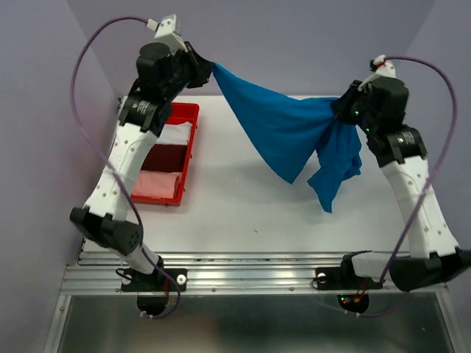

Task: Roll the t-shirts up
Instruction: Flatten out the T-shirt at the center of the board.

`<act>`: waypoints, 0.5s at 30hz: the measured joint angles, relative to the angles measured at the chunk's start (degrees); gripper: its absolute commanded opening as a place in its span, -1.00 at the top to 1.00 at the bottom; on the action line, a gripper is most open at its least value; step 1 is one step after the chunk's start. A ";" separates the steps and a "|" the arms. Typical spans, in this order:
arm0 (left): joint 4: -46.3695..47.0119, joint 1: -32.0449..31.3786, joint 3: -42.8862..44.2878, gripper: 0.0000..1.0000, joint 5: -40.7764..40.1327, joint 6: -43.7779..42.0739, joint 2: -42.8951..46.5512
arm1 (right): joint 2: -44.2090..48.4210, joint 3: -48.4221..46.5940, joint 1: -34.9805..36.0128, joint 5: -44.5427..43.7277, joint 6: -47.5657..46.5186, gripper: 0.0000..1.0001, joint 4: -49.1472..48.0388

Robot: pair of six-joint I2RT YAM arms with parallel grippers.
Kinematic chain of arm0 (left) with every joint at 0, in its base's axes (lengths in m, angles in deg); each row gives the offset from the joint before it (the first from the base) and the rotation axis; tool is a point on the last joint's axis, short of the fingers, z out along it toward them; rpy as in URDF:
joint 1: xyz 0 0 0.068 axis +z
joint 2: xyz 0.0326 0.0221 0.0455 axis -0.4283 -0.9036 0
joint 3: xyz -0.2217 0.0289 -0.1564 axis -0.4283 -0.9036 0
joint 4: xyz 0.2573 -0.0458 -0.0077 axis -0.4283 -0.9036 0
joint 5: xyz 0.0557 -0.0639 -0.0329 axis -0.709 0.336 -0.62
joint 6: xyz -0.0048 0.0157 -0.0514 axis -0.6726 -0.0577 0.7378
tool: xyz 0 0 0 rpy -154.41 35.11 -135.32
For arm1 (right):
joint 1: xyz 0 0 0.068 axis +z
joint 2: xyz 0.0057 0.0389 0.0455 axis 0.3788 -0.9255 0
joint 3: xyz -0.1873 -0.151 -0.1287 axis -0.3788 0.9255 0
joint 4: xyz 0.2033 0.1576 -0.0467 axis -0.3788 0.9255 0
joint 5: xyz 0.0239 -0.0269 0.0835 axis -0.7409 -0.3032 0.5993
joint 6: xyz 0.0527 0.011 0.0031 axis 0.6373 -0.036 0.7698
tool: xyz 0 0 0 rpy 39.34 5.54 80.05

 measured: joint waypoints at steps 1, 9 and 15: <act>0.61 0.00 0.55 1.00 -0.02 -0.04 -3.67 | -3.34 1.09 0.00 -1.14 -0.70 0.62 -0.70; 0.13 0.33 10.25 -0.10 -0.79 -0.42 -30.84 | -30.71 2.03 -0.02 -5.29 -4.04 -0.57 -1.68; -7.89 1.29 23.47 -0.47 1.22 -1.20 -47.87 | -29.18 5.22 -0.02 -6.01 -3.28 -0.64 -1.60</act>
